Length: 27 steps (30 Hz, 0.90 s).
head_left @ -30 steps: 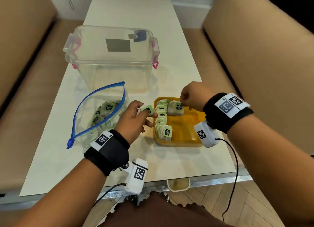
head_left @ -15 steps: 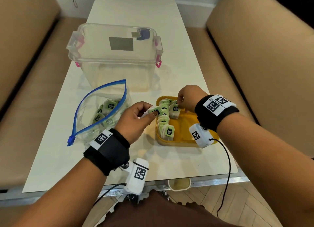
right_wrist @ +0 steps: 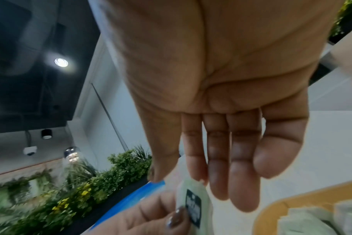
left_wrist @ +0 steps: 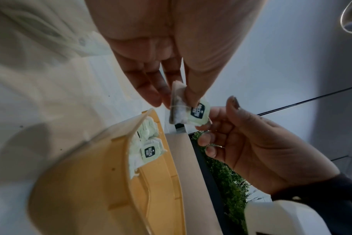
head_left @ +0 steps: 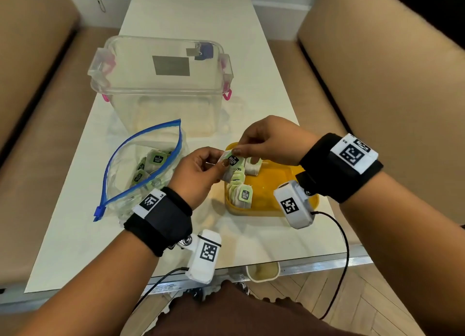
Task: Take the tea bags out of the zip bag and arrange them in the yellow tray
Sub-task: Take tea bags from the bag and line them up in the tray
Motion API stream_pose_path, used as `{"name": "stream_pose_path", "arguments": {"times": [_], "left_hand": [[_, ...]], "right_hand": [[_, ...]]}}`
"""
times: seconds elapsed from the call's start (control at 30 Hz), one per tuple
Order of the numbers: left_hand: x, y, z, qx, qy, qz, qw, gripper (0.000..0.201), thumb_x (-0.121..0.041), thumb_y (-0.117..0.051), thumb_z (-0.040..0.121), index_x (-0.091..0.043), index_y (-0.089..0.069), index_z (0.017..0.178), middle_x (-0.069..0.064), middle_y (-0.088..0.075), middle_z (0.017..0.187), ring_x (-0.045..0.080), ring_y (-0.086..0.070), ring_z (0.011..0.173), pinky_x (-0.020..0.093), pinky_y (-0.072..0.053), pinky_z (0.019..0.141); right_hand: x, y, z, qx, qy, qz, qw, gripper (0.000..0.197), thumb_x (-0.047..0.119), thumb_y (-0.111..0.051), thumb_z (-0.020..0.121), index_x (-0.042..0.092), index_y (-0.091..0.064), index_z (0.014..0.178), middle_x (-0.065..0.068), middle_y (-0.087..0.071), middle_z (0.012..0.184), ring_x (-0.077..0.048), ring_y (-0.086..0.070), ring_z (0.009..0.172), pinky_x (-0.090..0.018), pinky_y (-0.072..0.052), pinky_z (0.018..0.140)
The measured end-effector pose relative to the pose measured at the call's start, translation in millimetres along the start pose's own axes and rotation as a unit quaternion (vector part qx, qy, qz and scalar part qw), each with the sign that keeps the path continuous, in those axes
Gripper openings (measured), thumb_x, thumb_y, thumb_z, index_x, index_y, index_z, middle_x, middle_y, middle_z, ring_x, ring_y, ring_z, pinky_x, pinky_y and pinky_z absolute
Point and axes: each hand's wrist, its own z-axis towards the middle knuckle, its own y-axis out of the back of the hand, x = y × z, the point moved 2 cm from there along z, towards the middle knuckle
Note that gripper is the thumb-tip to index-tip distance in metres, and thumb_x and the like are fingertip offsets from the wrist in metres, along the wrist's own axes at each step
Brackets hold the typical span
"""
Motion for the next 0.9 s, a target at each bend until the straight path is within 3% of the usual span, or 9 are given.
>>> {"name": "stream_pose_path", "arguments": {"times": [0.07,0.17,0.23,0.37,0.43,0.53,0.67,0.77,0.9], "left_hand": [[0,-1,2,-0.008,0.000,-0.005,1.000,0.012,-0.003,-0.062,0.088,-0.015,-0.064,0.089,-0.002,-0.067,0.075,0.004,-0.062,0.065,0.020,-0.051,0.060],[0,-3,3,0.009,0.008,-0.016,1.000,0.013,-0.002,-0.064,0.086,-0.013,-0.064,0.092,0.004,-0.067,0.081,0.010,-0.064,0.071,0.023,-0.053,0.064],[1,-4,2,0.028,0.014,-0.009,0.999,0.017,0.001,-0.067,0.083,-0.012,-0.064,0.093,0.008,-0.068,0.086,0.014,-0.064,0.076,0.026,-0.055,0.069],[5,-5,-1,0.042,0.019,0.015,0.999,0.021,0.008,-0.067,0.080,-0.011,-0.066,0.087,0.012,-0.067,0.083,0.016,-0.063,0.074,0.031,-0.055,0.072],[4,-7,-3,0.050,0.023,0.006,0.998,0.022,0.008,-0.069,0.078,-0.011,-0.067,0.090,0.009,-0.069,0.084,0.015,-0.065,0.076,0.029,-0.055,0.073],[0,-10,-6,0.071,0.032,-0.016,0.997,0.023,0.005,-0.071,0.077,-0.011,-0.066,0.093,0.001,-0.070,0.085,0.010,-0.066,0.077,0.023,-0.055,0.071],[-4,-11,-6,0.067,0.023,-0.001,0.997,0.013,0.001,-0.065,0.083,-0.011,-0.064,0.090,0.005,-0.066,0.083,0.010,-0.062,0.072,0.021,-0.052,0.061],[-5,-9,-4,0.057,0.040,0.001,0.998,0.024,0.007,-0.052,0.087,-0.014,-0.064,0.086,0.005,-0.067,0.083,0.008,-0.065,0.072,0.021,-0.051,0.060],[-6,-8,-6,0.046,0.029,-0.020,0.998,0.013,-0.003,-0.057,0.091,-0.015,-0.062,0.086,0.002,-0.065,0.077,0.006,-0.064,0.069,0.020,-0.051,0.057]], "right_hand": [[3,-1,-3,-0.002,0.012,0.014,1.000,0.015,0.031,-0.070,0.084,0.017,-0.072,0.090,0.002,-0.073,0.073,-0.006,-0.066,0.063,-0.014,-0.048,0.061],[1,0,-3,-0.034,0.017,0.009,0.999,0.008,0.018,-0.068,0.085,0.013,-0.070,0.091,0.005,-0.069,0.071,-0.007,-0.064,0.061,-0.020,-0.050,0.065],[0,3,-4,-0.046,0.012,-0.002,0.999,0.006,0.017,-0.063,0.088,0.014,-0.067,0.092,0.009,-0.067,0.072,-0.006,-0.065,0.064,-0.020,-0.049,0.064],[1,7,-7,-0.035,0.010,0.011,0.999,0.003,0.017,-0.057,0.092,0.020,-0.058,0.092,0.000,-0.073,0.076,-0.012,-0.069,0.069,-0.024,-0.051,0.066],[4,7,-7,-0.039,0.021,-0.006,0.999,0.006,0.017,-0.057,0.092,0.020,-0.061,0.095,0.001,-0.071,0.075,-0.013,-0.065,0.068,-0.022,-0.048,0.063],[10,6,-7,-0.040,0.037,-0.065,0.996,0.011,0.018,-0.058,0.091,0.021,-0.066,0.099,0.009,-0.062,0.071,-0.004,-0.053,0.061,-0.015,-0.034,0.055],[17,3,-7,-0.054,0.058,-0.107,0.991,0.013,0.018,-0.057,0.091,0.022,-0.067,0.098,0.014,-0.051,0.061,-0.002,-0.046,0.056,-0.014,-0.028,0.053],[21,2,-7,-0.060,0.075,-0.138,0.986,0.016,0.019,-0.055,0.093,0.023,-0.067,0.103,0.010,-0.060,0.074,-0.008,-0.048,0.065,-0.015,-0.032,0.057],[23,2,-8,-0.065,0.094,-0.153,0.982,0.017,0.021,-0.055,0.093,0.023,-0.068,0.103,0.005,-0.068,0.088,-0.010,-0.050,0.071,-0.020,-0.036,0.063]]}}
